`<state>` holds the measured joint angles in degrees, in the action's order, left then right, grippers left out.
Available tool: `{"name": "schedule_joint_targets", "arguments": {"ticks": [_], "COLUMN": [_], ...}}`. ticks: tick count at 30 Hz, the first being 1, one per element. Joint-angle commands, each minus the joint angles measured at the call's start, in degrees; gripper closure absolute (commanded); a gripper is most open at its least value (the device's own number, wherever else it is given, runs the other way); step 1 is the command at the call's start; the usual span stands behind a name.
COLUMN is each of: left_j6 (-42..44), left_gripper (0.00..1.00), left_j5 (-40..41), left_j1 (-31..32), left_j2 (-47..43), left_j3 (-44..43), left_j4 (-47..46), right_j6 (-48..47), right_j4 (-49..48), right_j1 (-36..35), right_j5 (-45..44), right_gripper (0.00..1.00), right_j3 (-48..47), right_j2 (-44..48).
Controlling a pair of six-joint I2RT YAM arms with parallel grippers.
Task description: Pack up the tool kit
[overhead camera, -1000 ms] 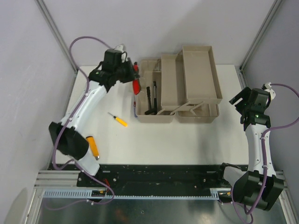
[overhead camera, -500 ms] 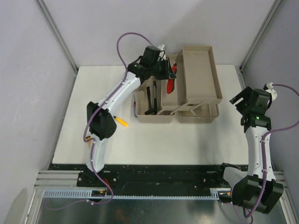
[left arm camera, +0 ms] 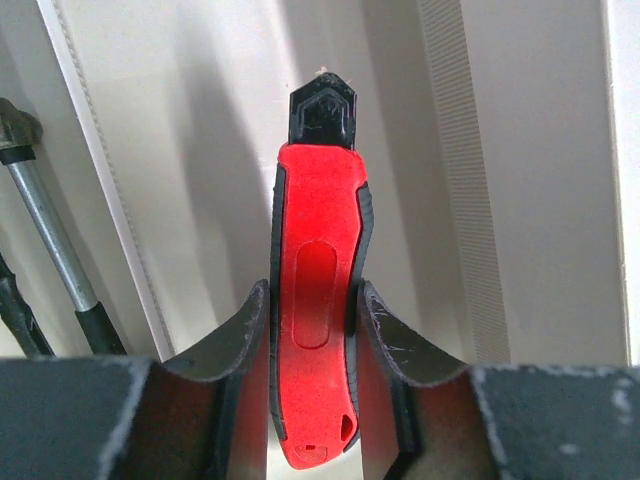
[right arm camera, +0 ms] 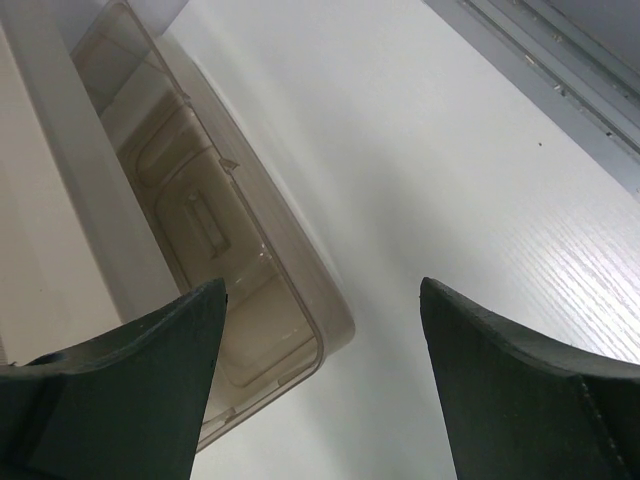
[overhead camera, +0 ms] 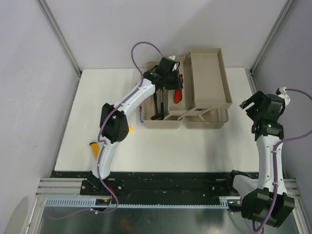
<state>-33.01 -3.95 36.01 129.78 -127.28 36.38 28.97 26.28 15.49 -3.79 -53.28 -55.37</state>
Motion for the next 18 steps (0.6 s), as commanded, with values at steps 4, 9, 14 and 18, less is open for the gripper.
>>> {"name": "schedule_joint_targets", "arguments": {"ticks": [4,9,14,18], "left_j6": [1.6,3.0,2.8,4.4], "left_gripper": [0.6,0.42,0.36,0.31], "left_j5": [3.2,3.7,3.7,6.6], "left_j1": [0.8,0.8,-0.1,-1.7], "left_j2": [-1.1,-3.6,-6.8,-14.5], "left_j3": [-0.6,-0.9,0.2,3.8], "left_j4": [-2.3,-2.5,-2.5,-2.5], "right_j6": [1.3,1.0,0.9,0.7], "right_j4": [0.7,0.6,0.5,1.1], "right_j1": [-0.1,-0.1,-0.1,-0.1], "right_j5": [0.9,0.8,1.1,0.9], "right_gripper": [0.17,0.17,0.17,0.17], "right_j3": [0.1,0.1,0.0,0.0], "right_j2": [1.8,2.4,2.9,3.0]}}
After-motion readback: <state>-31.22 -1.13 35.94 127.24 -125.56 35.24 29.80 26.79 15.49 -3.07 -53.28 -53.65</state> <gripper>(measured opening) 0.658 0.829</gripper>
